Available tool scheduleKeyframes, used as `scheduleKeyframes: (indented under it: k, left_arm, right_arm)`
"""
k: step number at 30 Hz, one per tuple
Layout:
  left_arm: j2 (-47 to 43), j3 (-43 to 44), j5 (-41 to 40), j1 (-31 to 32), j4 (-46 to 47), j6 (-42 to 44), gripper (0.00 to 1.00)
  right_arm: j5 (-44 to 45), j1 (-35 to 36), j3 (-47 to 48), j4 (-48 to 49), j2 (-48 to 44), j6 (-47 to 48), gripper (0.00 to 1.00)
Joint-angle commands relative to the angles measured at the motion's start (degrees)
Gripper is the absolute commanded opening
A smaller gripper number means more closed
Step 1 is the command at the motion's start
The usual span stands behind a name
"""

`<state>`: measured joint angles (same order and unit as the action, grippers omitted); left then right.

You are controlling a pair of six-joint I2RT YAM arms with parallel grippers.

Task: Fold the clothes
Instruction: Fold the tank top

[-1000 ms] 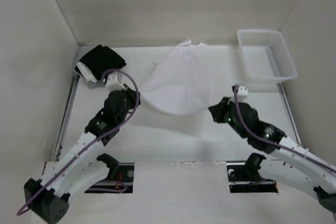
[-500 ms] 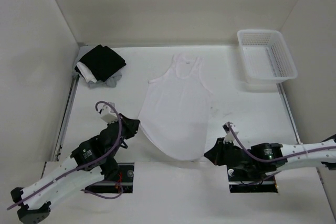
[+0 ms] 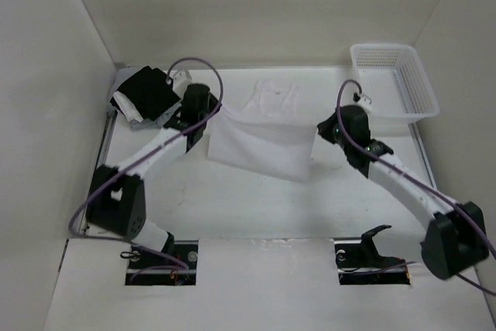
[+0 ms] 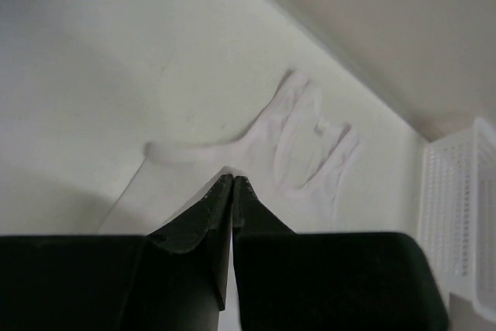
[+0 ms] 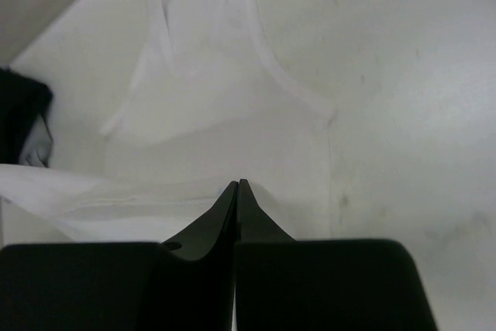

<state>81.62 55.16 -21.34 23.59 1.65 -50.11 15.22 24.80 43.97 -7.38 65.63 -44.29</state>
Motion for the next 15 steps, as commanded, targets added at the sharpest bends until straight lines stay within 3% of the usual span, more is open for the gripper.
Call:
scheduleKeyframes:
  k: [1,7,10,13,15]
  left_arm:
    - [12.7,16.1,7.9,-2.6,8.6,2.4,0.02]
    - [38.3,48.3,12.1,-5.0,-2.2,5.9,0.09]
    - [47.0,59.7,13.4,-6.4,-8.4,6.3,0.26]
    - [45.1,55.7,13.2,-7.7,-8.7,5.4,0.30]
    - [38.0,43.1,11.8,-7.8,-4.0,5.0,0.30]
  right_arm:
    - [-11.2,-7.2,11.2,13.0,10.8,5.0,0.00]
    - [-16.7,-14.7,35.3,7.7,35.2,5.4,0.01]
    - [-16.3,-15.9,44.2,4.0,44.0,5.3,0.19]
    - [-14.5,-15.8,44.7,3.2,45.3,5.4,0.35]
    - [-13.1,-15.4,40.9,4.1,42.7,6.1,0.38]
